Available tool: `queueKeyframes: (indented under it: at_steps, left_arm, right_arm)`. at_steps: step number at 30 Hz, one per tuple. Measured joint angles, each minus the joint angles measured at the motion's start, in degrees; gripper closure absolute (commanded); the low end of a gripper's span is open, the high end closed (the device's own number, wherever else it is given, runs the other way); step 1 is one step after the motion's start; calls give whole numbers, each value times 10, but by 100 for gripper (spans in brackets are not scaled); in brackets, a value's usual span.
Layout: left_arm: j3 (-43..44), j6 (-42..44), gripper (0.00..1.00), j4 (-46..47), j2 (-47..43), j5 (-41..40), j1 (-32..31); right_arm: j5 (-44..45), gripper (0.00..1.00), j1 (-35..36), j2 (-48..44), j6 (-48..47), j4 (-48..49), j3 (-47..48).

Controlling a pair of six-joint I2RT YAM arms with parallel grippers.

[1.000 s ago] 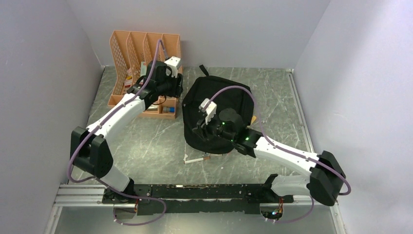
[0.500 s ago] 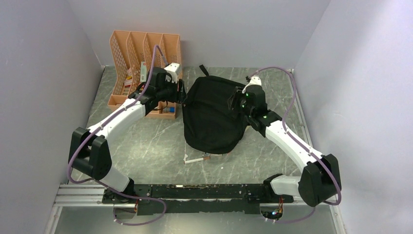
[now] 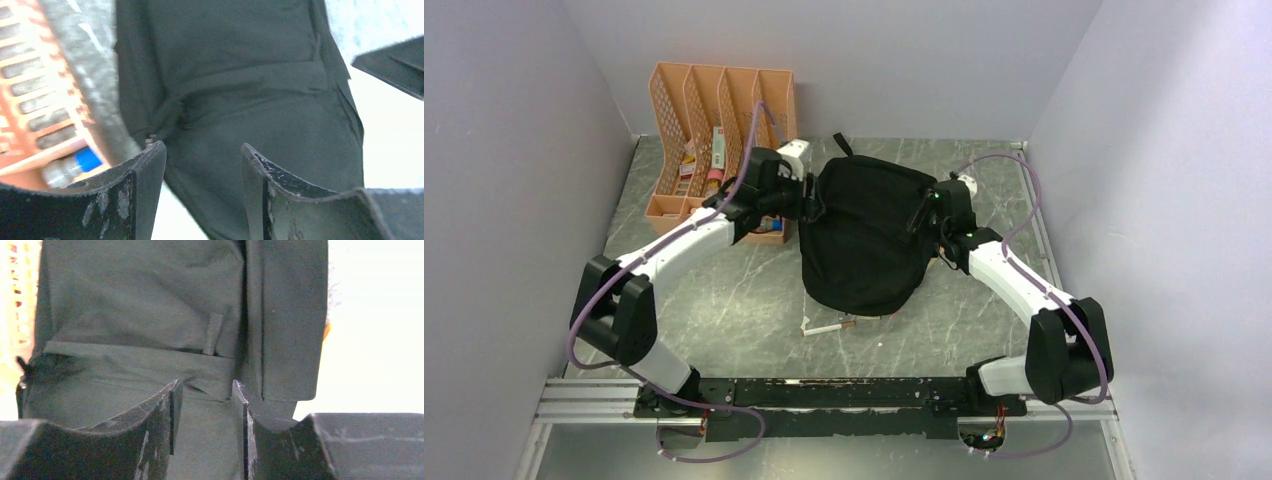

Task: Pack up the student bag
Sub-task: Unzip the student bag at the center of the board.

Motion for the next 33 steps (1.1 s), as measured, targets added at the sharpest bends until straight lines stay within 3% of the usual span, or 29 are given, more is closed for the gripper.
queueKeyframes:
  at_steps: [8,14,16,19,33]
  left_arm:
    - [36,-9,40,8,59,-3,-87]
    - [173,-10,37,8,152,-20,-116]
    - [230,-10,31,-1,189,-30,-130]
    - [298,-6,28,-18,241,-37,-148]
    - [466,13,28,-120,401,-93,-211]
  right_arm:
    - [19,56,-16,27,30,-1,-4]
    - [14,52,-65,28,45,16,-44]
    - [3,51,-84,28,48,23,-66]
    - [-19,52,-101,34,49,30,-83]
    - [-107,64,-125,55,47,117,-120]
